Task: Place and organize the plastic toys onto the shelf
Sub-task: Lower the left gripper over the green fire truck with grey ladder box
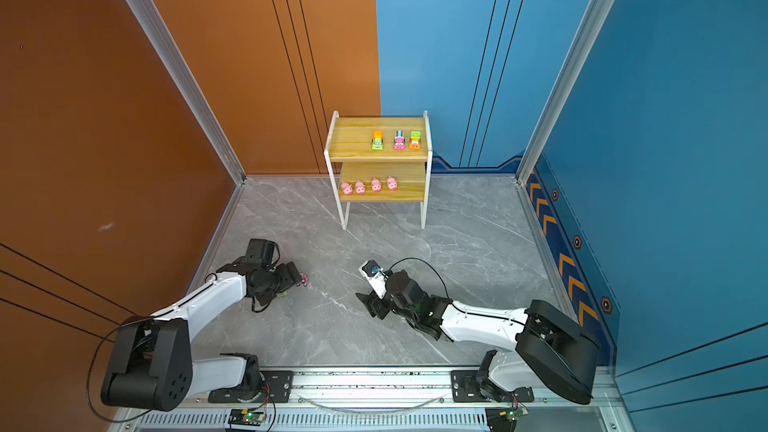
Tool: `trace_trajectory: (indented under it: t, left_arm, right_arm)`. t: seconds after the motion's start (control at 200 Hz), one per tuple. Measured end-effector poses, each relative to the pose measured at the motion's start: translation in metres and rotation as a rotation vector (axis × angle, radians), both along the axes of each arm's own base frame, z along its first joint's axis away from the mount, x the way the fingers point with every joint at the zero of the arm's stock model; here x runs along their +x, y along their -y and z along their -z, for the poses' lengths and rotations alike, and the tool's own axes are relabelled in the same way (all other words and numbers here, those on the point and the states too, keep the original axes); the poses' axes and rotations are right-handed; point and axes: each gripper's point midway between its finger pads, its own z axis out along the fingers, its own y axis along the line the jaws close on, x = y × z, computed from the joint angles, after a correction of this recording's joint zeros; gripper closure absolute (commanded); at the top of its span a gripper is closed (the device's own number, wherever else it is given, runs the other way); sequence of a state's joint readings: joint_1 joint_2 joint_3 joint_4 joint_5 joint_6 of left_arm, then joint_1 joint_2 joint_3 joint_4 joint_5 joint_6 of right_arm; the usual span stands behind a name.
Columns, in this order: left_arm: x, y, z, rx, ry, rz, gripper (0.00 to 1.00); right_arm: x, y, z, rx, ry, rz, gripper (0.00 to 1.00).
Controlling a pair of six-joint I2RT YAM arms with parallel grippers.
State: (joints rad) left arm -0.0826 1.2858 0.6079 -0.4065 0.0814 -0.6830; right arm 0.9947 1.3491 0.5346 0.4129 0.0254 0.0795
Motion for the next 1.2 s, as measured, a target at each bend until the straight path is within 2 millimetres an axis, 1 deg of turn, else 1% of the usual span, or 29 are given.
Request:
trace_trajectory:
  t: [0.135, 0.235, 0.506, 0.691, 0.701, 0.736, 0.826, 1.016, 1.136, 1.196]
  left_arm:
    - [-0.011, 0.004, 0.000, -0.002, 0.015, 0.012, 0.10]
    - [-0.015, 0.001, -0.002, 0.019, 0.026, 0.011, 0.10]
    - [-0.017, -0.015, -0.008, 0.123, 0.036, -0.012, 0.11]
    - [-0.008, -0.023, -0.025, 0.209, 0.059, -0.008, 0.13]
    - [-0.008, -0.023, -0.026, 0.213, 0.061, -0.006, 0.16]
    - [-0.007, -0.023, -0.029, 0.226, 0.065, 0.000, 0.19]
    - [-0.006, -0.022, -0.032, 0.269, 0.068, 0.022, 0.22]
    - [-0.012, -0.020, -0.026, 0.366, 0.041, 0.059, 0.32]
    - [-0.012, -0.023, -0.024, 0.416, 0.035, 0.043, 0.41]
    - [-0.011, -0.025, -0.023, 0.436, 0.033, 0.030, 0.43]
  right_arm:
    - [0.001, -0.002, 0.004, 0.000, -0.008, 0.001, 0.30]
    - [0.001, -0.003, 0.007, 0.000, -0.014, 0.001, 0.30]
    - [-0.001, -0.005, 0.014, -0.002, -0.039, -0.008, 0.30]
    - [0.000, -0.006, 0.016, -0.003, -0.042, -0.007, 0.30]
    - [0.000, -0.006, 0.017, -0.004, -0.042, -0.007, 0.30]
    - [0.000, -0.006, 0.018, -0.006, -0.043, -0.007, 0.30]
    - [0.000, -0.006, 0.021, -0.012, -0.048, -0.007, 0.30]
    - [0.000, -0.006, 0.023, -0.015, -0.054, -0.005, 0.31]
    - [0.000, -0.006, 0.024, -0.015, -0.055, -0.004, 0.31]
    - [0.000, -0.006, 0.024, -0.015, -0.057, -0.003, 0.31]
